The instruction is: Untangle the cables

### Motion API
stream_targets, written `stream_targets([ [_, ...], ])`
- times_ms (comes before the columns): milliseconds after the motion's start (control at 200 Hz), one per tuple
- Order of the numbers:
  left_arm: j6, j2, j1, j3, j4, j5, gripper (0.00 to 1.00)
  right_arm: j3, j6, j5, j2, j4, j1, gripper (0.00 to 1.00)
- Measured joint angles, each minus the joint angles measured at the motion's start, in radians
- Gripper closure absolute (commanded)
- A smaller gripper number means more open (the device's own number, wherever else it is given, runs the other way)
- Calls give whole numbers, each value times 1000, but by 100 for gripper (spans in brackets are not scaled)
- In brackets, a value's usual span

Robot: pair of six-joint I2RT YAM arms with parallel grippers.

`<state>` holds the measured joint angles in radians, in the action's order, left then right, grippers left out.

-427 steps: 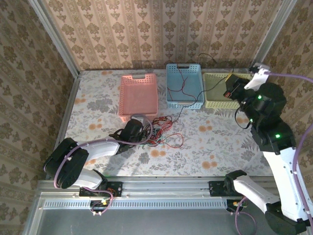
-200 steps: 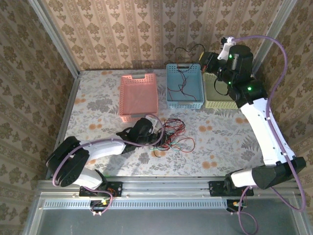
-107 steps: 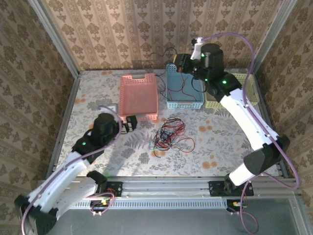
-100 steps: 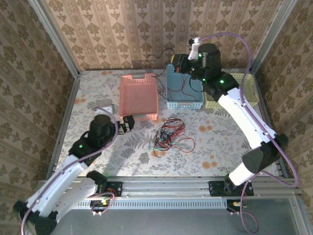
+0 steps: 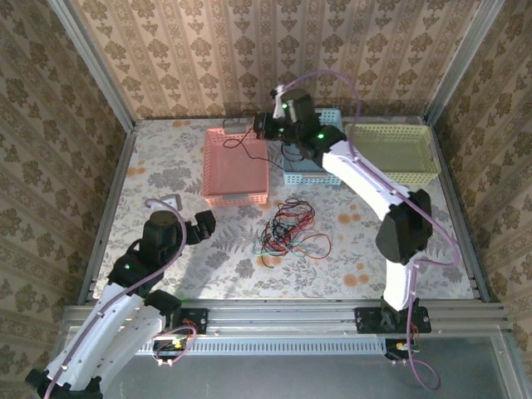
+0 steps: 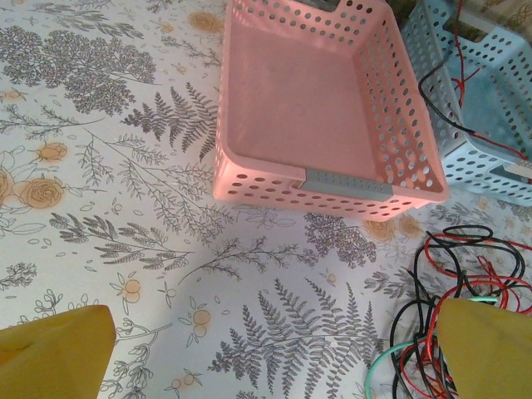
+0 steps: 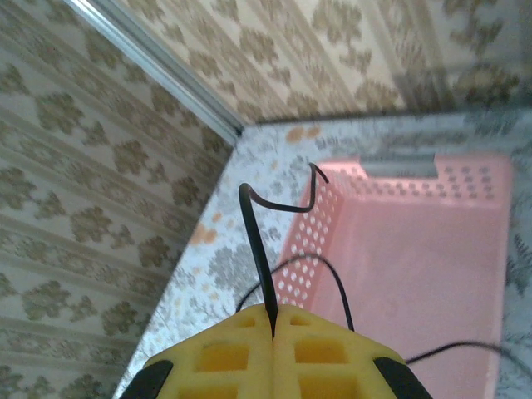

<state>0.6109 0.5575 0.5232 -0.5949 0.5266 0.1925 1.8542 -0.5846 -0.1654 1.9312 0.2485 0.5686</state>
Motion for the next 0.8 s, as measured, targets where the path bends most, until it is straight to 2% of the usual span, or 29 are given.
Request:
stream_targets([
  [245,0,38,-3,0,-3,-24,0,-1,-2,60,174,12,58,100],
  [280,0,39,-3,0,-3,-28,0,-2,-2,68,186,20,62,93],
  [340,3,43,-3,0,-3,-35,0,-4,-4,84,195,33,66,73],
  [480,3,64,-4,0,-14,-59,0,-6,12,138,182,55,79,67],
  [645,3,134,-8,0,-58,-97,0,-29,58,208,76,99,108,66],
  [800,5,220,-8,0,-117,-156,5,-169,108,264,-159,83,136,64],
])
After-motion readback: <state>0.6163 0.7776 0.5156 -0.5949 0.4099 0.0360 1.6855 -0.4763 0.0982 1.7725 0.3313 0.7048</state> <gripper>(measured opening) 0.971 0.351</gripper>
